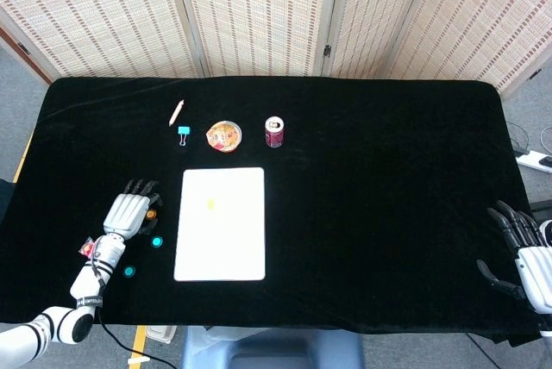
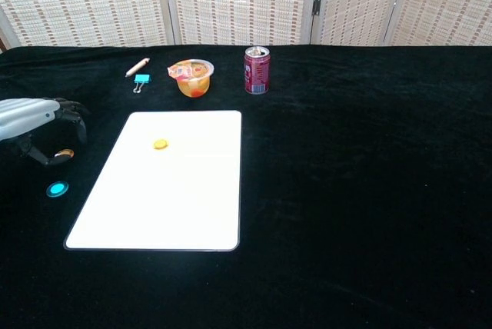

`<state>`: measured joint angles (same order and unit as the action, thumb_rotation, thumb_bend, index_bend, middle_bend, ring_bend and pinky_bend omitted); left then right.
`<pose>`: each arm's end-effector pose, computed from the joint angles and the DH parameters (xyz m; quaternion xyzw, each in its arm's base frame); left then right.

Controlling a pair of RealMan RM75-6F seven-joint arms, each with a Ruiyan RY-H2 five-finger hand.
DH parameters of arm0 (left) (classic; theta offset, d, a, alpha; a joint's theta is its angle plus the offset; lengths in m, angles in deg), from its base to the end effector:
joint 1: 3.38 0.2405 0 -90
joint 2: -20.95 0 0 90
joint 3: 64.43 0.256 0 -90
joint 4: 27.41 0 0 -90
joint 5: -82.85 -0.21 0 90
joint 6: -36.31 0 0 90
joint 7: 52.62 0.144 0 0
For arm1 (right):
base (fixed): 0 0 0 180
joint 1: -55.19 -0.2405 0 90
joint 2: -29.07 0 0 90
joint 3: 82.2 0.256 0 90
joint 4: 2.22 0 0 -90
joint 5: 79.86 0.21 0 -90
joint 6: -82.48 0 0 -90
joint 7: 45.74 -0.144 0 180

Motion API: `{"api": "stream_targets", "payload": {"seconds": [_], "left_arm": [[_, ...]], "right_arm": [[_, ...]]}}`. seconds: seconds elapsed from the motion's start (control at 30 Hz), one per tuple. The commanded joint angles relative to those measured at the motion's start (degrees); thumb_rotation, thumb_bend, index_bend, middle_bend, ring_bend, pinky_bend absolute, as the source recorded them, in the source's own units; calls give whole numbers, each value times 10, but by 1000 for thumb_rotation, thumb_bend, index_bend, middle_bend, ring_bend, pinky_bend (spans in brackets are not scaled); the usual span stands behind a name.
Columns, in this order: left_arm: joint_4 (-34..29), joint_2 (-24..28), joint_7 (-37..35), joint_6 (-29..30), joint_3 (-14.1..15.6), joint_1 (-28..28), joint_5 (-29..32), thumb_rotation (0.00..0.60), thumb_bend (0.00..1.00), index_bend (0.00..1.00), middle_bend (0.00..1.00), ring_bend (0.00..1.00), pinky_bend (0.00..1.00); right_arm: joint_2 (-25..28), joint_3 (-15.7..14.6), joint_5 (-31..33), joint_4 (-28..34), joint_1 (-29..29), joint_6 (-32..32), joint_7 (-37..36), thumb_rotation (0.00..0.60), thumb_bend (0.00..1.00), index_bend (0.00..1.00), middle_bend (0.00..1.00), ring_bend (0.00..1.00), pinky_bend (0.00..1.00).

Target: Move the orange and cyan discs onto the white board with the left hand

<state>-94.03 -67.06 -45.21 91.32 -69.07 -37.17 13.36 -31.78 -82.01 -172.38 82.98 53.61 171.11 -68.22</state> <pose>-0.2750 0.3411 0.0125 -0.7144 -0.3944 -0.2932 0.4982 -0.3332 -0.1538 0.1850 0.5705 -0.4419 0.4520 0.5244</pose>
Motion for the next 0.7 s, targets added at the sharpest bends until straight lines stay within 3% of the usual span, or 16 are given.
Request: {"api": "stream_targets", "payload": {"seconds": [0.03,0.7], "left_arm": [[6,-3,-4,-3,0,3,0,600,446,418,134,0,0],[47,-20,-25,-14,-6,13,-4,600,446,429,134,0,0]], "right_arm": [[0,0,1,0,1,0,0,600,387,0,0,0,0],[1,-3,1,3,4,5,3,600,387,0,0,0,0]]}}
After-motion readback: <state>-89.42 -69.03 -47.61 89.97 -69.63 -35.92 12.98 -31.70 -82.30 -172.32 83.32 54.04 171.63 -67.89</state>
